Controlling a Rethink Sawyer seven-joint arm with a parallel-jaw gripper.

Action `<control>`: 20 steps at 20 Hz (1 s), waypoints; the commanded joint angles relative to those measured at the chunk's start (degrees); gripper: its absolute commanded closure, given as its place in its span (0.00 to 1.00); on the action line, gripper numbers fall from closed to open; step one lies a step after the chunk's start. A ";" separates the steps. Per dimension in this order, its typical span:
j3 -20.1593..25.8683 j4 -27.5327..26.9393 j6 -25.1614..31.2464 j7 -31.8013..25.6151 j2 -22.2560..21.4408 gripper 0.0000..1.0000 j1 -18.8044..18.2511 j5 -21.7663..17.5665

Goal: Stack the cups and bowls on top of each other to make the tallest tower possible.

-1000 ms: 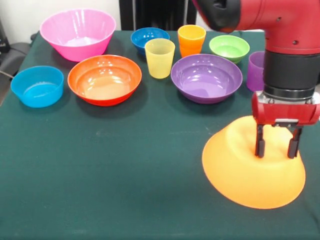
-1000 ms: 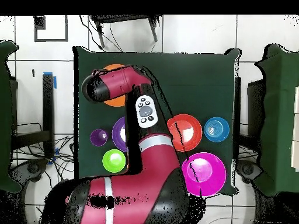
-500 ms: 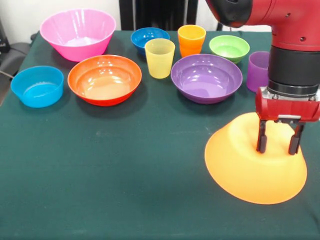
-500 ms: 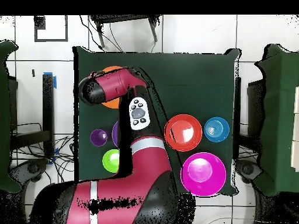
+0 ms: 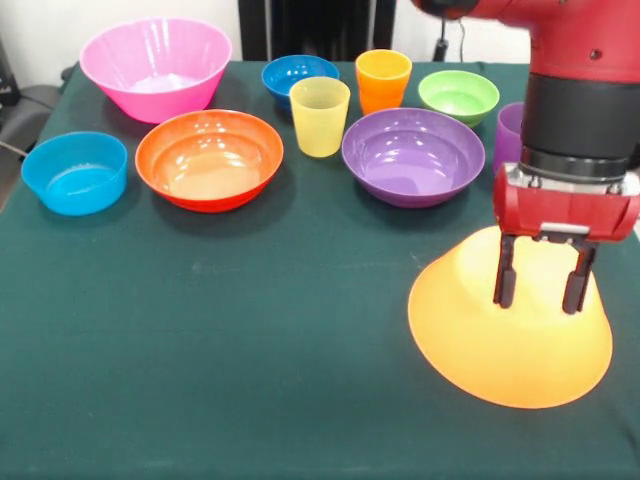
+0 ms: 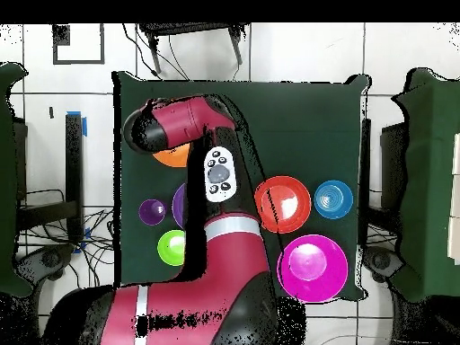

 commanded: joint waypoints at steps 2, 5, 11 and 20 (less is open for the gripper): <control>2.95 1.14 11.48 -3.53 -6.88 0.00 -0.87 3.47; 1.91 5.46 14.14 -2.25 -9.59 0.00 -0.10 5.10; 0.80 15.02 13.28 0.07 -11.49 0.00 0.05 6.83; 1.02 19.75 11.52 0.14 -11.78 0.00 -0.02 7.01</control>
